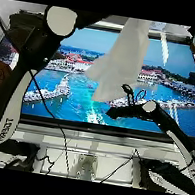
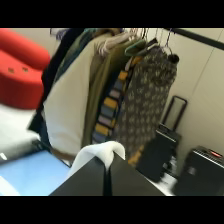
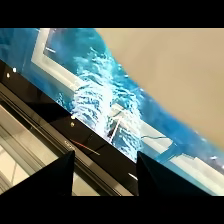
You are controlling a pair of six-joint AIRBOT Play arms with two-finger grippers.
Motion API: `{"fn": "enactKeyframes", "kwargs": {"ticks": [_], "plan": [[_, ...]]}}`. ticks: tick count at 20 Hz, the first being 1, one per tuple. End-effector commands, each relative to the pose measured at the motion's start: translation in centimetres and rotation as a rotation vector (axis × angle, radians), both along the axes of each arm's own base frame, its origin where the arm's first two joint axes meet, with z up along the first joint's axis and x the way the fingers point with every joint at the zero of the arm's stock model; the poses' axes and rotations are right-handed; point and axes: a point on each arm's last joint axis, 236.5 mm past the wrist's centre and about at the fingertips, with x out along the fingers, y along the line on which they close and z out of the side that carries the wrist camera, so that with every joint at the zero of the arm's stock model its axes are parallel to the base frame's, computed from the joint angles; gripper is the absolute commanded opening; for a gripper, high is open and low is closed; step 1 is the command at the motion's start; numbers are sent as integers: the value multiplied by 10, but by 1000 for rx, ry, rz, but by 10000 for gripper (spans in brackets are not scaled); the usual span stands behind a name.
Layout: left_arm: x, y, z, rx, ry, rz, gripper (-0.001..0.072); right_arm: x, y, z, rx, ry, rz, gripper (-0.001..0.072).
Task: Fold the shirts.
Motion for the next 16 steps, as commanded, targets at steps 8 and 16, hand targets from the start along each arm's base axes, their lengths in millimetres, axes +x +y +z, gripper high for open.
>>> {"fn": "enactKeyframes", "kwargs": {"ticks": [8,16], "plan": [[73,321,-56,598,252,954,9,13,-6,-4,-30,-11,-82,427],[-5,486,-375,1106,1269,980,9,28,1,6,32,-21,-166,427]]}}
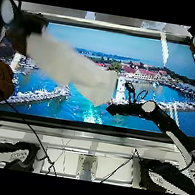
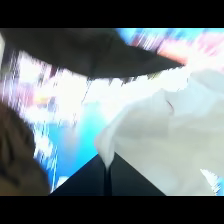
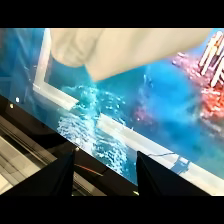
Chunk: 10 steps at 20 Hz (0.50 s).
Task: Fold the shirts.
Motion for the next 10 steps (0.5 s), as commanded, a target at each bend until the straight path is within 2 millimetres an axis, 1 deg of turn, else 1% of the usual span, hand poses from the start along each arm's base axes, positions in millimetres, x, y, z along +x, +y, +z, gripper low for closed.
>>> {"fn": "enactKeyframes", "kwargs": {"ticks": [1,3,5,6,7,8,9,10], "plan": [[-54,50,-108,32,301,118,9,5,1,2,15,3,-36,427],[-62,51,-143,30,339,115,9,7,1,3,18,-2,-45,427],[-63,46,-158,13,347,105,12,17,-1,5,19,-31,-74,428],[-59,44,-160,3,337,99,121,24,-2,8,18,-56,-92,430],[-53,41,-160,-10,313,90,439,32,-3,12,17,-82,-108,452],[-49,35,-160,-35,297,84,708,42,-4,19,19,-115,-124,452],[-49,26,-163,-82,294,84,693,54,-5,27,19,-157,-143,452],[-48,8,-167,-162,293,77,693,67,-8,36,12,-207,-163,452]]}}
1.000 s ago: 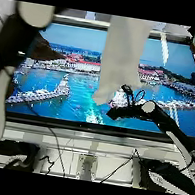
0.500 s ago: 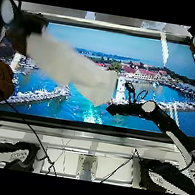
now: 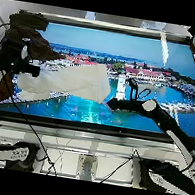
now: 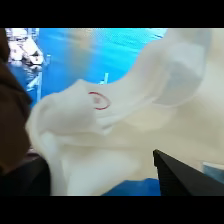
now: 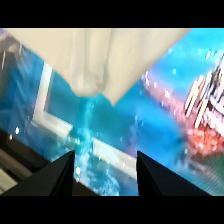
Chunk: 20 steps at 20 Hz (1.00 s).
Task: Fold the shirts.
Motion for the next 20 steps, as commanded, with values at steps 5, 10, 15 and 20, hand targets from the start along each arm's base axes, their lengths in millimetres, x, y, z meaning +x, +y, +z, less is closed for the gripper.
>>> {"fn": "enactKeyframes", "kwargs": {"ticks": [5,10,15,20], "plan": [[43,-82,-5,-368,-193,-20,693,88,-28,65,-50,-338,-171,448],[44,-80,-5,-366,-197,-14,499,99,-74,50,-67,-261,-246,448],[49,-80,-2,-362,-222,-27,12,49,-69,-9,-23,74,-127,449],[48,-77,-3,-328,-206,-78,560,34,-26,-50,97,222,-67,506]]}}
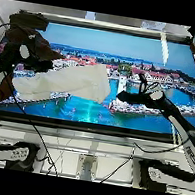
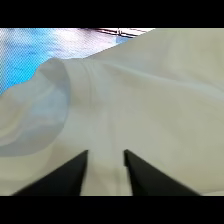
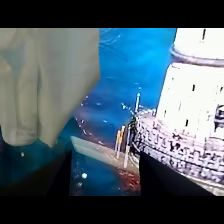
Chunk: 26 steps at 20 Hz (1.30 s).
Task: Fold the shirts.
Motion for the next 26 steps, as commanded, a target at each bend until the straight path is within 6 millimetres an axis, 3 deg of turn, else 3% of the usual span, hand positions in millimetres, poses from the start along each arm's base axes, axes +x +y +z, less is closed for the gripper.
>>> {"fn": "enactKeyframes", "kwargs": {"ticks": [1,4,7,14,17,22,26], "plan": [[-4,12,-2,68,21,-31,700,-4,34,-10,147,62,9,505],[-25,46,-7,225,118,-35,694,3,48,-6,221,58,-21,504],[-44,67,-8,312,205,-32,692,-5,61,-17,226,88,2,503],[-62,74,-10,340,281,-25,692,-10,113,-19,227,79,118,471],[-67,75,-10,341,302,-23,692,-10,124,-22,227,92,125,465],[-71,75,-11,342,320,-25,692,-5,104,-29,189,88,133,437],[-71,75,-11,341,321,-24,692,1,72,-5,273,128,115,437]]}}
